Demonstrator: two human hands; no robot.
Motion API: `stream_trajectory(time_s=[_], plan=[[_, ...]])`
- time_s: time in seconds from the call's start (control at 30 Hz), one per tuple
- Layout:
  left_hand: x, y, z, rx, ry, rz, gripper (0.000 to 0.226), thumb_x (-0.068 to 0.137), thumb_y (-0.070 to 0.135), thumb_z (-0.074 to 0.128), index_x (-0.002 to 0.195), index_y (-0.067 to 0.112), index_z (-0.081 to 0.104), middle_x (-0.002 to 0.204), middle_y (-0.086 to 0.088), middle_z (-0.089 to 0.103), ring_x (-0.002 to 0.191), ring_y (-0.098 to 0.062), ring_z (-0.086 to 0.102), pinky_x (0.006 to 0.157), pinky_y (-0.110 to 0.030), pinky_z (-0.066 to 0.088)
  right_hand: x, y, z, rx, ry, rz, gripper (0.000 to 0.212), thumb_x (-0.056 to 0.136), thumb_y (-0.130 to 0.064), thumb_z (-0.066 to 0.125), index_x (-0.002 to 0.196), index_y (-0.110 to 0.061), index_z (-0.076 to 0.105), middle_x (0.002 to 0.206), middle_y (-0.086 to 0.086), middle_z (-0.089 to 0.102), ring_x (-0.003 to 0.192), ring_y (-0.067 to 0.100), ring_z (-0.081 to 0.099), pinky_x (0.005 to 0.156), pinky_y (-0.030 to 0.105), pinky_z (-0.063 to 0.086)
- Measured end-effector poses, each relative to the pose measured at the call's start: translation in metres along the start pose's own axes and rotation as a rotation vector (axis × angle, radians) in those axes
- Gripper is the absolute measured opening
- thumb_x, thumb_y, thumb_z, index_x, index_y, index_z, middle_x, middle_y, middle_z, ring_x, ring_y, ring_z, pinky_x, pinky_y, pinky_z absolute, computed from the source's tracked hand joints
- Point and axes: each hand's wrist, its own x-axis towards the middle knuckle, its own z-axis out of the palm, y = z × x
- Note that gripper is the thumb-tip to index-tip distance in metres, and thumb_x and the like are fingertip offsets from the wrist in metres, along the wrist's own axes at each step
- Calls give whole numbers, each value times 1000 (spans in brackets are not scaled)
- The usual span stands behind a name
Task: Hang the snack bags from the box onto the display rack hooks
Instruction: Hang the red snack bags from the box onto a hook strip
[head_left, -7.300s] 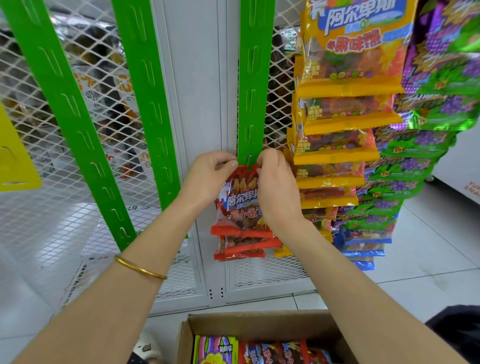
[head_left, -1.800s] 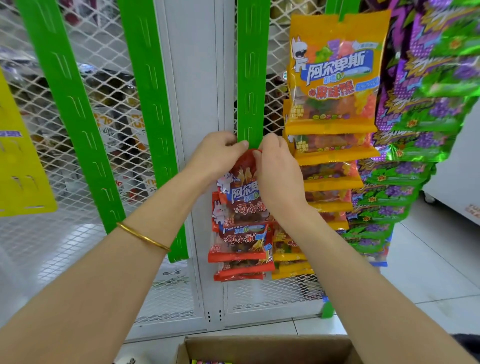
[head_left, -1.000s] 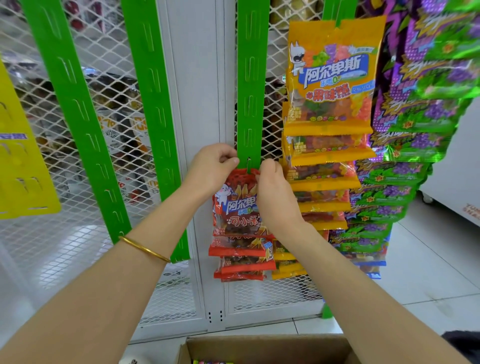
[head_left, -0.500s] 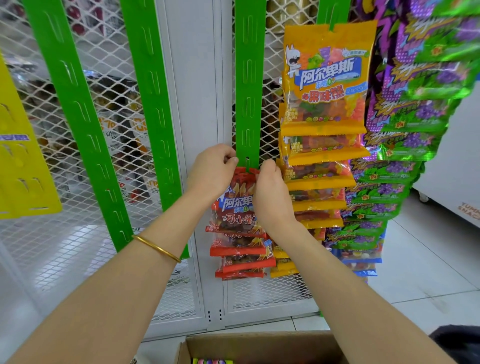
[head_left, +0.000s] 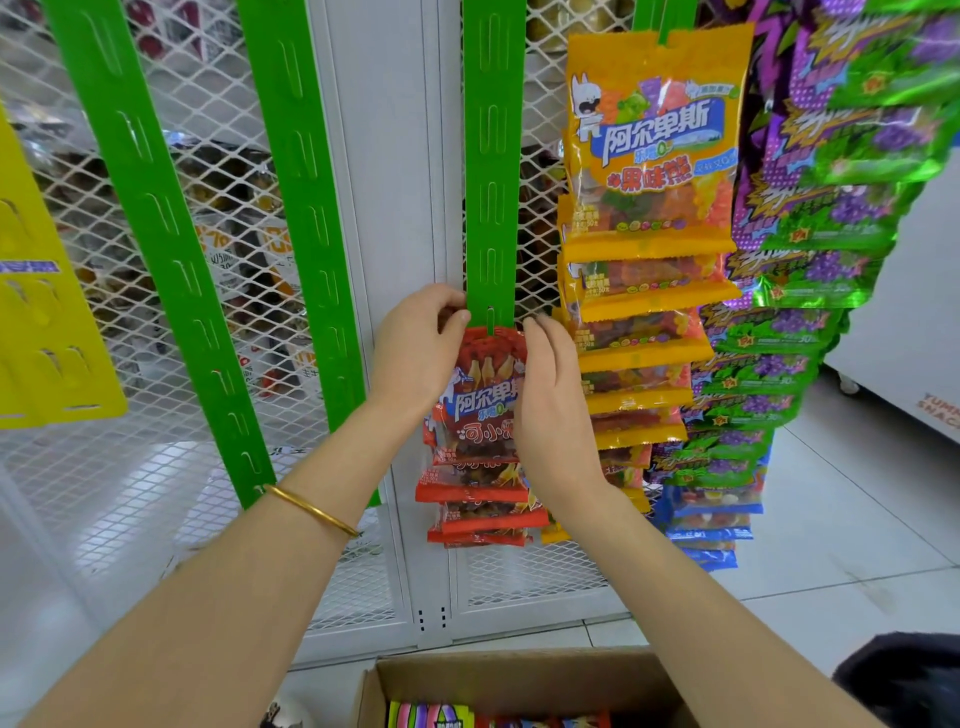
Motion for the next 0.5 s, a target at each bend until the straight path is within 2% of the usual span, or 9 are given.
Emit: stream_trajectory(time_s=[0.1,0.2,0.27,0.33,0.4,0.5], plan=[[-8,-3,2,23,52,67,28,92,14,54,120,11,58,116,-3,61,108,-17,54,96,-27,40,-11,2,-2,-30,1,-21,55,85,11,35,140,8,30,148,26,25,138,34,27,108,43,37],[-22,-7,5,73,121,94,39,91,17,55,130,14,49,131,-2,50,125,-14,40,104,-15,22,-25,4,-5,-6,28,-42,53,90,-2,20,142,3,27,152,22,18,141,28,18,110,39,33],[-36,-10,9,65,174,83,47,90,16,57,135,10,42,138,-6,41,131,-13,30,105,-4,9,-37,5,-6,36,35,-1,54,88,6,29,141,-2,27,151,19,22,139,25,21,109,33,31],[-51,-14,15,41,198,39,56,90,16,59,139,7,35,143,-9,33,135,-14,25,104,1,3,-48,8,-6,65,18,74,59,84,15,42,140,-2,32,147,17,30,136,24,28,108,32,31],[-65,-21,23,2,183,-28,63,90,18,60,142,5,28,145,-10,28,136,-14,22,103,2,2,-56,12,-5,65,-27,150,54,88,11,46,139,-1,37,145,15,36,134,23,32,109,30,30],[-77,-29,37,-5,148,-112,69,87,21,62,142,0,25,142,-13,31,132,-15,24,102,-4,6,-60,18,-2,66,-100,235,49,93,2,44,141,-4,36,145,11,35,134,20,30,109,25,26]])
